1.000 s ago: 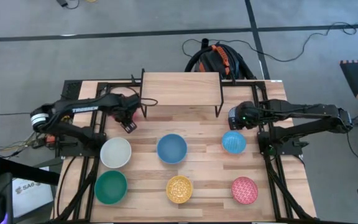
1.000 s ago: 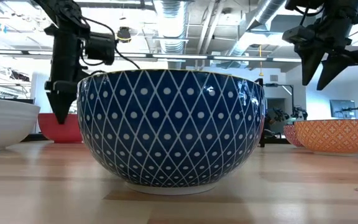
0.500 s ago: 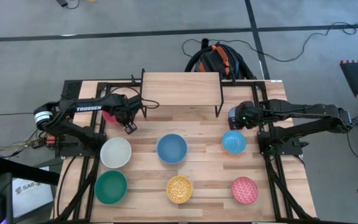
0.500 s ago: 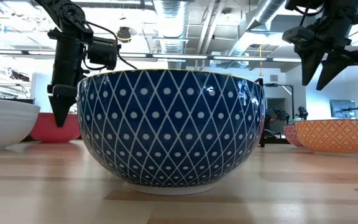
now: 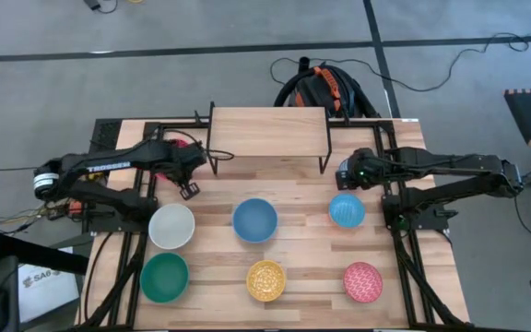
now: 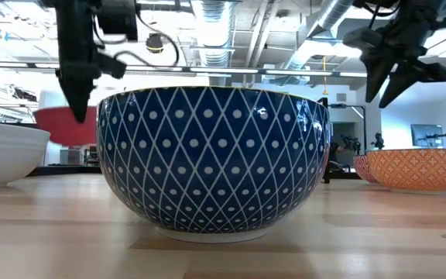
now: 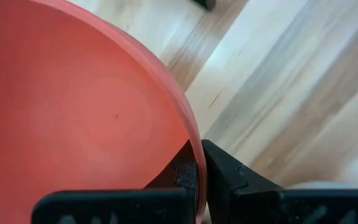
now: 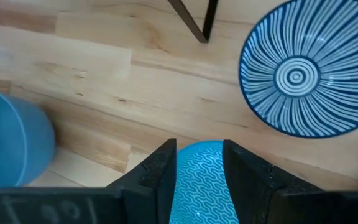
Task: Place and stack bowls onto a shelf
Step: Put the orange bowl on the shelf
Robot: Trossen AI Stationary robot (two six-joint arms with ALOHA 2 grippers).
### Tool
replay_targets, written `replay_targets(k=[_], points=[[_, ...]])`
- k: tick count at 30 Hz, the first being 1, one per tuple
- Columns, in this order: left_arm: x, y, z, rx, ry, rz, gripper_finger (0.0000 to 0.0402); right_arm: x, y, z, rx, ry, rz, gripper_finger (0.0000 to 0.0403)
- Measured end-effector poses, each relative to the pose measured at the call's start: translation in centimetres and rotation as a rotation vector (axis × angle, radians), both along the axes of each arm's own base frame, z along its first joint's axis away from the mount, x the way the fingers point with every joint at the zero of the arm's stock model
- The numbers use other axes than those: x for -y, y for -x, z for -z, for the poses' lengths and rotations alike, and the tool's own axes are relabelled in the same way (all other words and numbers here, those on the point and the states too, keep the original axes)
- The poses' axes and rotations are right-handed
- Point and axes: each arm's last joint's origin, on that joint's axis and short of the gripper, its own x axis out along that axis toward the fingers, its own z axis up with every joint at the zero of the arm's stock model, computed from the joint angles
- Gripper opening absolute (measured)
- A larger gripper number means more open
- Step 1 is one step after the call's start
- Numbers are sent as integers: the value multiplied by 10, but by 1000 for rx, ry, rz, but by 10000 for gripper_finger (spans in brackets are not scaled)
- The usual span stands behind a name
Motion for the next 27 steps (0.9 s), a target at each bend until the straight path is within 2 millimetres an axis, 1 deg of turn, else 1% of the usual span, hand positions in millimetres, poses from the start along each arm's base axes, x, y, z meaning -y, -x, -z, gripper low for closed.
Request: replay_targets(k=[6,10,16,19,22,27], points=[[18,3,-35,21,-46,97,0,-2,-6,-3,59,12,-21,146],[31,5,-64,15,-70,213,0,-4,-7,-4,75,17,-40,143],[43,6,-113,52,-137,442,0,-8,-8,-4,81,17,-65,143],[44,2,-131,54,-195,592,0,-11,-9,-4,81,16,-81,143],[39,-7,-140,32,-262,704,0,-13,-9,-4,81,16,-94,143],[19,-31,-139,-36,-255,789,0,-17,-9,-4,86,3,-105,143]])
